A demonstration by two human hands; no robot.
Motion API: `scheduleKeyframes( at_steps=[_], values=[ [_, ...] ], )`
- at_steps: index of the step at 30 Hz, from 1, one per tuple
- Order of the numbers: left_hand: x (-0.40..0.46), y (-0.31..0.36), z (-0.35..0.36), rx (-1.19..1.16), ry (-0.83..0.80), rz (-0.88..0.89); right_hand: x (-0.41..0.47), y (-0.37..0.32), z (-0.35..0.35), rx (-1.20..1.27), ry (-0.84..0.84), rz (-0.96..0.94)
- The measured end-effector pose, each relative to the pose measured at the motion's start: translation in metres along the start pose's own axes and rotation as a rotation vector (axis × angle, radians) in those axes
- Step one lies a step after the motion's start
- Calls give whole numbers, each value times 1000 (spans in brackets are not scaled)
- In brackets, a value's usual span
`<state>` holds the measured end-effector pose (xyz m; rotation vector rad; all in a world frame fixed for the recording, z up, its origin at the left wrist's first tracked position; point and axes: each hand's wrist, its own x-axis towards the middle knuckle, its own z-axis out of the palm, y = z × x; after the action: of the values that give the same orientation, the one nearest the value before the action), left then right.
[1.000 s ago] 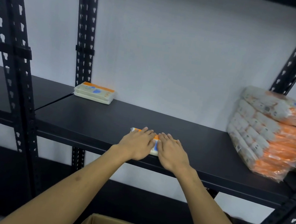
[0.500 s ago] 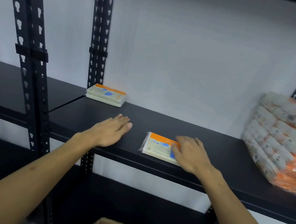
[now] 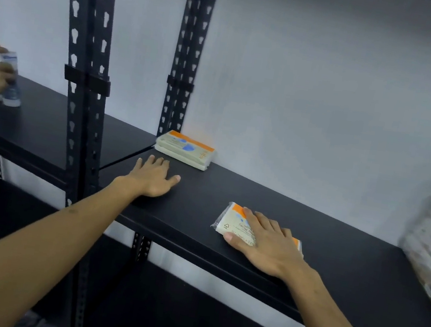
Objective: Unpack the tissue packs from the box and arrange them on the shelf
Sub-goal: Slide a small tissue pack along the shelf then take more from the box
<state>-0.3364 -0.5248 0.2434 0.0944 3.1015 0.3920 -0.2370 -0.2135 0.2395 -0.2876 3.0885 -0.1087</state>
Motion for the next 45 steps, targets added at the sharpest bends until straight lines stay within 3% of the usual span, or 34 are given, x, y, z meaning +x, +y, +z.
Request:
scheduleKeyframes(
  at_steps=[10,15,22,30,34,40,45],
  values=[
    [7,1,25,43,3,-110,75,-24,-2,26,7,-69],
    [17,-7,10,156,-5,-80,110,-37,-6,110,91,-105],
    [33,-23,15,56,-17,-36,124,-37,-6,213,183,-129],
    [35,-25,15,36,-18,-36,174,-67,-29,685,385,-188],
    [36,-26,17,20,-3,-43,223,-95,-49,492,448,-186],
    [39,-28,21,4,32,-34,288,-131,-43,181,336,-221],
    [40,-28,21,-12,34,-35,302,-143,-33,-26,351,-237]
  ],
)
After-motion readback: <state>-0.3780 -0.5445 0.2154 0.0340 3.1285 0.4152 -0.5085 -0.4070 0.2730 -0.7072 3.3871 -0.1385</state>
